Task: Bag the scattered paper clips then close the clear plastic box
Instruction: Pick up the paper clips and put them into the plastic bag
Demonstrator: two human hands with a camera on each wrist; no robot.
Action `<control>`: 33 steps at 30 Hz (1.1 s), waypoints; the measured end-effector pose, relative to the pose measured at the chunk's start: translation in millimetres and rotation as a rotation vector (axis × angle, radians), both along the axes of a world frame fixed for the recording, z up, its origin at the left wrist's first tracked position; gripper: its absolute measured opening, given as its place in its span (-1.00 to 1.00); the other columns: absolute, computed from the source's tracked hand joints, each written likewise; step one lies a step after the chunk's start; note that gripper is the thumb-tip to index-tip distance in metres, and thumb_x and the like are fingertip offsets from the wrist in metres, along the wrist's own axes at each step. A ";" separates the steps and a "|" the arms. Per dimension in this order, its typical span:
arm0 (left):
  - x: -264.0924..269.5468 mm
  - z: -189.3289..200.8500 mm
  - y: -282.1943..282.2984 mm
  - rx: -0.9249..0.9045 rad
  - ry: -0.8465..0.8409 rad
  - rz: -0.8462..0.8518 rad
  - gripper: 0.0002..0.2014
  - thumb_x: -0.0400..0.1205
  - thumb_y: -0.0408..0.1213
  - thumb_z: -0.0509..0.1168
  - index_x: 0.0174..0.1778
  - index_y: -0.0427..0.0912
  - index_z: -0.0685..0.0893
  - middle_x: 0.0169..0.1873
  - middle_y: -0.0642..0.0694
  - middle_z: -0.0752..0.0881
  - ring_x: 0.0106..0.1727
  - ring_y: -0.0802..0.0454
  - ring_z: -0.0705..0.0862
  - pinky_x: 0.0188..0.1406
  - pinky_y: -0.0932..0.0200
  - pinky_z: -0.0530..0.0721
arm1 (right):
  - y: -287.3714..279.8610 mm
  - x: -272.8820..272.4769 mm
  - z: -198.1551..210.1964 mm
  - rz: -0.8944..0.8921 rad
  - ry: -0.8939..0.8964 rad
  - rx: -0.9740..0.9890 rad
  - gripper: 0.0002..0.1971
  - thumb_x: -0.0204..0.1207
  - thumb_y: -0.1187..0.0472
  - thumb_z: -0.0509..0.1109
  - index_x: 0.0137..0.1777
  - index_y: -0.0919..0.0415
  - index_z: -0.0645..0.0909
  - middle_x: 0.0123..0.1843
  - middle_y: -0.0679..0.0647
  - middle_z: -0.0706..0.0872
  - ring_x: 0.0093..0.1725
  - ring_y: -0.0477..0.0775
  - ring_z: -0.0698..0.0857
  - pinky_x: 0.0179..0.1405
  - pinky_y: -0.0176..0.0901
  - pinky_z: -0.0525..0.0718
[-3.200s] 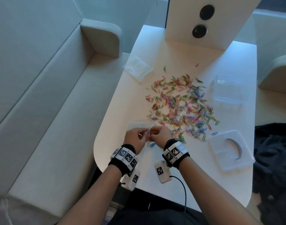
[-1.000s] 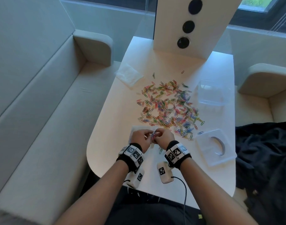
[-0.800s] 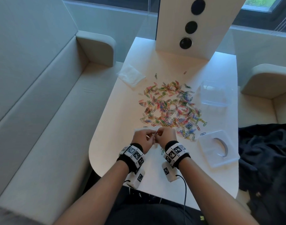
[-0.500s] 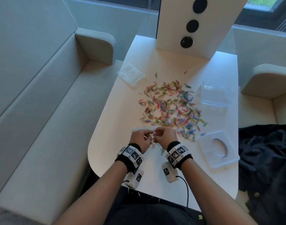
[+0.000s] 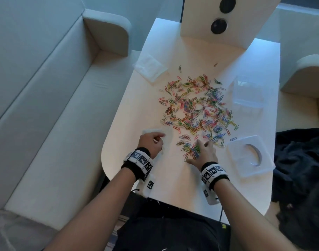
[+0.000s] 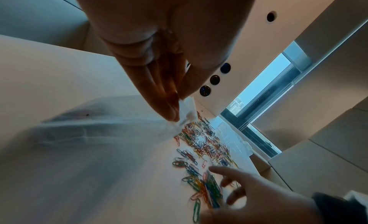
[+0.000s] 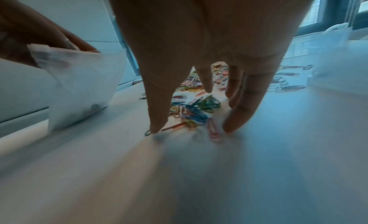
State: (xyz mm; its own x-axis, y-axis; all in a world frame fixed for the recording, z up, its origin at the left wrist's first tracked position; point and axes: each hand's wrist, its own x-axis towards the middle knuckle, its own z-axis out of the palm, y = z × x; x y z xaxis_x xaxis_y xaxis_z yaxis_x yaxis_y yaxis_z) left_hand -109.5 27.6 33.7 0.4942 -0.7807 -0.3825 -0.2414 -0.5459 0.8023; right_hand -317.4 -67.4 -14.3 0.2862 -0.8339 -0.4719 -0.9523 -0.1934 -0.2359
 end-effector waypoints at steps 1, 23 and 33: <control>-1.7 -1.0 1.5 0.008 0.000 -0.011 -0.74 0.56 -0.40 0.30 0.05 -0.04 0.80 -0.28 -0.07 0.79 -0.32 -0.04 0.81 0.00 0.01 0.81 | 2.0 4.2 -1.7 0.019 -0.035 -0.027 -0.16 0.29 -0.12 0.62 0.54 0.03 0.36 0.45 0.23 0.34 0.38 0.27 0.45 0.30 0.17 0.63; -36.6 -11.4 -3.2 0.053 0.062 -0.035 -0.74 0.59 -0.39 0.30 0.13 -0.05 0.76 -0.29 0.01 0.76 -0.29 -0.02 0.81 -0.02 -0.03 0.82 | 3.0 10.8 32.5 -1.004 -1.422 0.864 -0.84 0.56 0.53 0.29 0.09 0.50 0.64 -0.10 0.26 0.81 -0.13 0.07 0.83 -0.08 -0.24 0.80; -50.7 4.0 -5.5 -0.031 0.035 0.001 -0.78 0.63 -0.41 0.30 0.13 -0.16 0.77 -0.30 -0.04 0.76 -0.31 -0.03 0.81 -0.10 0.10 0.82 | 10.5 47.9 32.3 -0.682 -0.865 0.478 -0.94 0.42 0.30 0.56 -0.12 0.24 0.82 -0.20 0.20 0.85 -0.14 0.11 0.85 0.06 0.04 0.80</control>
